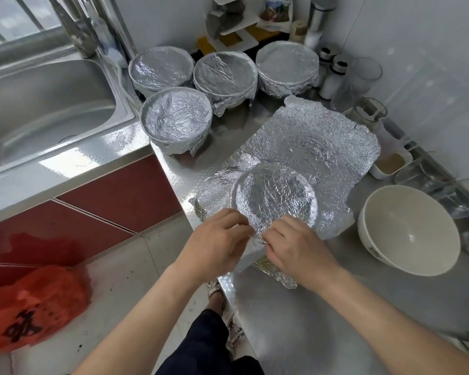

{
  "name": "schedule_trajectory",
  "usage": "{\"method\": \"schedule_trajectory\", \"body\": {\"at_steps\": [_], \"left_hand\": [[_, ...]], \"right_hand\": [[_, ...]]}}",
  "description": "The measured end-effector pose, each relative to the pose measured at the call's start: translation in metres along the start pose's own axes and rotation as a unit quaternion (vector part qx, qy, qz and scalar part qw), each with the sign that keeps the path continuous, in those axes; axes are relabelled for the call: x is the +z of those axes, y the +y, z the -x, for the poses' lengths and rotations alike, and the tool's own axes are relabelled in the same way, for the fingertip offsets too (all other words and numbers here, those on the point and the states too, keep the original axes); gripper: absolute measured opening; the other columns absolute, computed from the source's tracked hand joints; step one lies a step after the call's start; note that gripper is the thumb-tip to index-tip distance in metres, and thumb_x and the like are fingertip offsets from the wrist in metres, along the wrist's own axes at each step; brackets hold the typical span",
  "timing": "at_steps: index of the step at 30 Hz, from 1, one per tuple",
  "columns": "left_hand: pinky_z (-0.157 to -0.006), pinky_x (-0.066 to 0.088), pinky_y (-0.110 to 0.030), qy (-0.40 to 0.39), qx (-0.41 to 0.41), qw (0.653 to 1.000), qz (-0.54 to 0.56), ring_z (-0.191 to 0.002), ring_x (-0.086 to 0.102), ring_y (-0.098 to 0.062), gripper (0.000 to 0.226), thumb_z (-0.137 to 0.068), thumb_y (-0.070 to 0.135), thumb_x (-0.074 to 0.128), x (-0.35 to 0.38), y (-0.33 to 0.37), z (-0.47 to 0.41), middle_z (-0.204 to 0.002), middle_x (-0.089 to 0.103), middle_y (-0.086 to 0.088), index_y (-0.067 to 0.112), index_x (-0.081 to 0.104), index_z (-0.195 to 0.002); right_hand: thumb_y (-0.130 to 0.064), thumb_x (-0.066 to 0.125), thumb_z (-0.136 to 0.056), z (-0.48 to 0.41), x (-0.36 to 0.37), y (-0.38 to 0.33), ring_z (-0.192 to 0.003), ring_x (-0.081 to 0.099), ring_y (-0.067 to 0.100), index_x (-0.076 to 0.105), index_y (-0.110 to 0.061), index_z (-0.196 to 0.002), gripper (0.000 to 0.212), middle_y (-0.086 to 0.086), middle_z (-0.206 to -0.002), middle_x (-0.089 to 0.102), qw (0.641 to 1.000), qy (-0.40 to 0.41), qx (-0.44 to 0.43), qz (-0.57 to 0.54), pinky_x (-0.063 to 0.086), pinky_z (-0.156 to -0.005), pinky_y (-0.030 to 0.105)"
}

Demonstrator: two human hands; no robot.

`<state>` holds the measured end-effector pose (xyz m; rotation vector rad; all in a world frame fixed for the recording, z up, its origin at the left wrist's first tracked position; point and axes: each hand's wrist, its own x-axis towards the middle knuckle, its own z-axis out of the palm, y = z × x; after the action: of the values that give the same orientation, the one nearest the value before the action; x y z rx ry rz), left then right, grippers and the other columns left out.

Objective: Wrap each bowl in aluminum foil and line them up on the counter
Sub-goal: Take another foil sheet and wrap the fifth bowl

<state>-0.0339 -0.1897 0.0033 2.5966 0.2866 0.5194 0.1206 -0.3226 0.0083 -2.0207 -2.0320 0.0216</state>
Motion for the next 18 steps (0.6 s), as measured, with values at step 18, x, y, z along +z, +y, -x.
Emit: {"method": "schedule_trajectory", "body": {"at_steps": [18], "left_hand": [[-0.091, 0.048, -0.025, 0.035, 0.060, 0.996, -0.055, -0.099, 0.060, -0.021, 0.015, -0.091, 0.006, 0.060, -0.010, -0.014, 0.010, -0.094, 0.070, -0.002, 0.007, 0.074, -0.089]], "right_hand": [[-0.007, 0.070, -0.082, -0.017, 0.021, -0.048, -0.076, 0.051, 0.019, 0.064, -0.012, -0.083, 0.008, 0.001, -0.080, 0.058, 0.989, 0.054, 0.120, -0.067, 0.049, -0.067, 0.033]]}}
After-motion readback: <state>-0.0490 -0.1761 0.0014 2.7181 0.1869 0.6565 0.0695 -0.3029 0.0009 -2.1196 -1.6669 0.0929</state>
